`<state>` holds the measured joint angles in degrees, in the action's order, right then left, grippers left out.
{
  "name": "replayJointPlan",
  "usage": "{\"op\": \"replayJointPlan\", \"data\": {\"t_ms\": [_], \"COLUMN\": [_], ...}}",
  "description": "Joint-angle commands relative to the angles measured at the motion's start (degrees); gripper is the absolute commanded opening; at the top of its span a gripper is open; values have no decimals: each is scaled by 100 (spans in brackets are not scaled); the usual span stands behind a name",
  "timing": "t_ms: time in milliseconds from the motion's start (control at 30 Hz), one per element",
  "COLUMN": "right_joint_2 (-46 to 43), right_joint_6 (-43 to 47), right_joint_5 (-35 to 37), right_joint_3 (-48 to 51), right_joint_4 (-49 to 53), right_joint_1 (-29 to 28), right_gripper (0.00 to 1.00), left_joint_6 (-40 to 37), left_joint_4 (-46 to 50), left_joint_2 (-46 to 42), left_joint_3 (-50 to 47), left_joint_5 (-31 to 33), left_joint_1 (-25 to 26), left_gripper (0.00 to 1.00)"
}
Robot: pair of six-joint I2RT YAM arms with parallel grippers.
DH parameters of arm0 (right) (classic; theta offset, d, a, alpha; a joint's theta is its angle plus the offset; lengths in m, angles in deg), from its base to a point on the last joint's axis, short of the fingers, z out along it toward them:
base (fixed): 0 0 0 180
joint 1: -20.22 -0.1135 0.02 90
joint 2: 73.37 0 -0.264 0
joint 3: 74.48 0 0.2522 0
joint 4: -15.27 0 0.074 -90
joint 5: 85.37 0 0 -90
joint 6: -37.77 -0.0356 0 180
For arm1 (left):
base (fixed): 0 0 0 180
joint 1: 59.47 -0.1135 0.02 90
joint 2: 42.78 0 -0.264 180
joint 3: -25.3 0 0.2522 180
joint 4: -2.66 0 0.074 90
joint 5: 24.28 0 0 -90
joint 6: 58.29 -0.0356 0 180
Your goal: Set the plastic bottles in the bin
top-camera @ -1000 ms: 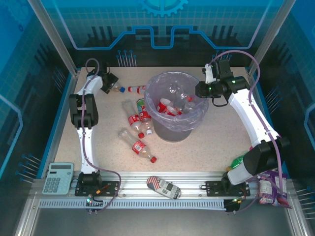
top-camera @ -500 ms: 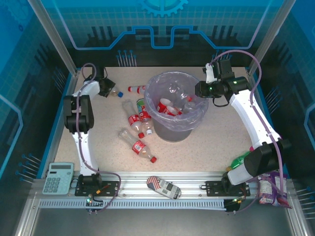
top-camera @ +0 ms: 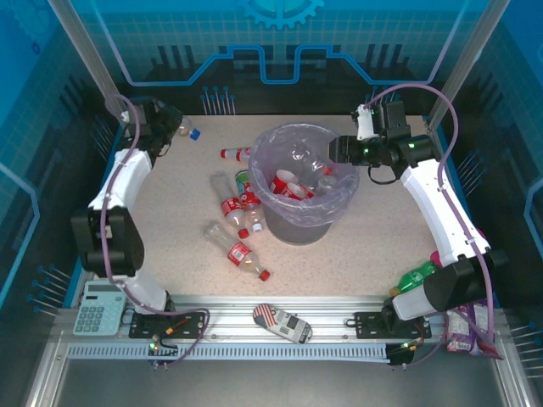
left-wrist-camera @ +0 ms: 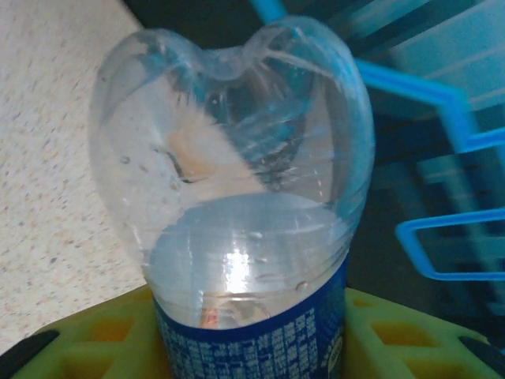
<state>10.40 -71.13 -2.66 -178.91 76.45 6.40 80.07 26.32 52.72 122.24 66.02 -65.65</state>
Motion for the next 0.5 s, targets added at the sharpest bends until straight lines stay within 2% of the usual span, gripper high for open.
{"op": "replayJointPlan", "data": {"t_ms": [0, 200, 467], "right_joint_2": [-168, -288, -412], "right_joint_6": [-114, -170, -255], "right_joint_5": [169, 410, 351], "right_joint_3": [87, 256, 523], "right_joint_4": [-63, 5, -39], "right_joint_1": [-35, 25, 81], "right_gripper": [62, 56, 37], "left_joint_6": [-528, -1688, -2721], "left_joint_4": [-241, -40, 772], "left_joint_2": [-734, -1509, -1246], "left_joint_3": [-20, 455, 1422], "left_joint_5": [5, -86, -408], "left_joint_1": [258, 1235, 2801], "left_gripper": [32, 25, 23]}}
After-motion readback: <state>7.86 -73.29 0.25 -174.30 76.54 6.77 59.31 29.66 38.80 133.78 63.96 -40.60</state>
